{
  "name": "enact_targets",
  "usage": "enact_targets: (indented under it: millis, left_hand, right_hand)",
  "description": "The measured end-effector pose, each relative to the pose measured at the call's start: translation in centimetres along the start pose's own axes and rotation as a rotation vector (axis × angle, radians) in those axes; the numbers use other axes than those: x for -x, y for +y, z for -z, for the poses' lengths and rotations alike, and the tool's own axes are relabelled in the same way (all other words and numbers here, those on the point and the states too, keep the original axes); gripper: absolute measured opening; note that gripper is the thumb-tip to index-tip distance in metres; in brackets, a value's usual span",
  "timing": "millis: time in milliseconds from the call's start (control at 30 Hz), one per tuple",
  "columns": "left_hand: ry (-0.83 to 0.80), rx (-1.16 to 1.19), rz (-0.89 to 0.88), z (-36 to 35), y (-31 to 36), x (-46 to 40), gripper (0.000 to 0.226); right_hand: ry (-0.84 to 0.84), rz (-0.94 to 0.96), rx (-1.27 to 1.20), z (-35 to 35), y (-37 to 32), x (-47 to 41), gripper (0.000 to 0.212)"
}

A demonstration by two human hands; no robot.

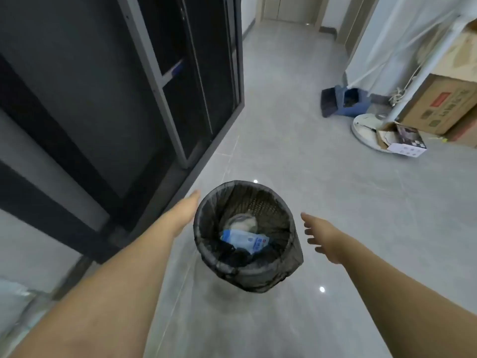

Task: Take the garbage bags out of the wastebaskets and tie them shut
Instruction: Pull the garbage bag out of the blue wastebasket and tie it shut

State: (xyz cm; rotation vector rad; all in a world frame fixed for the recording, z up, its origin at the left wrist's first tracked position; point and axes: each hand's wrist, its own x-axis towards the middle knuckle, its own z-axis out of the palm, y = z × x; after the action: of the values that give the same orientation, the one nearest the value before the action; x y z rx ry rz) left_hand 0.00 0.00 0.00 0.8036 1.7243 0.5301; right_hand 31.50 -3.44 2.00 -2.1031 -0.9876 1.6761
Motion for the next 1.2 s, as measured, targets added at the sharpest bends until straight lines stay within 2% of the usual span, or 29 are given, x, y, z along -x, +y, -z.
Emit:
enact_targets:
  millis: [67,133,167,267,333,400,500,633,867,933,1067,1200]
  left_hand:
    - [-0.007,0.077,0.023,-0.1,-0.7,0.1,0.054]
    - [0.081,0.081,-0.078,-0.1,-1.7,-0.5,0.03]
    - [0.159,0.011,-0.178,0.0,-1.9,-0.8,0.023]
    - [0.36,-0.462,-0.392,0.5,-2.0,-0.9,0.014]
    - [0.381,-0.61,-0.412,0.5,-1.9,-0.8,0.015]
    - [0.411,-0.64,-0.395,0.2,-1.8,-1.0,0.016]
    - [0.446,-0.663,-0.368,-0.4,-1.7,-1.4,0.021]
    - [0.478,-0.809,-0.423,-1.2,-1.4,-1.6,0.025]
    - [0.45,-0.934,-0.513,-2.0,-1.0,-1.1,0.018]
    - [0.469,-0.886,-0.521,-2.2,-0.8,-0.7,0.018]
    - [0.554,-0.644,-0.572,-2.1,0.7,0.4,0.021]
    - [0.617,-0.411,-0.585,-1.9,2.4,1.7,0.021]
  right_hand:
    - [0.018,0.001,0.037,-0.6,0.3,0.0,0.066]
    - [0.052,0.043,0.144,-1.4,0.4,0.0,0.061]
    - [0.087,0.075,0.244,-1.8,0.2,-0.4,0.058]
    - [0.216,0.174,0.74,-2.4,-0.5,-1.3,0.043]
    - [0.28,0.182,0.971,-2.7,-0.9,-1.5,0.033]
    - [0.296,0.159,1.042,-2.7,-1.1,-1.9,0.031]
    - [0.272,0.138,1.022,-2.6,-1.2,-2.3,0.031]
    - [0.255,0.244,0.972,-2.5,-1.5,-2.4,0.03]
    - [0.262,0.317,0.645,-2.9,-2.4,-1.6,0.019]
    - [0.258,0.303,0.487,-2.9,-2.5,-1.2,0.019]
    - [0.253,0.251,0.086,-2.2,-3.1,-0.1,0.019]
    - [0.195,0.228,0.006,-0.8,-4.5,0.9,0.009]
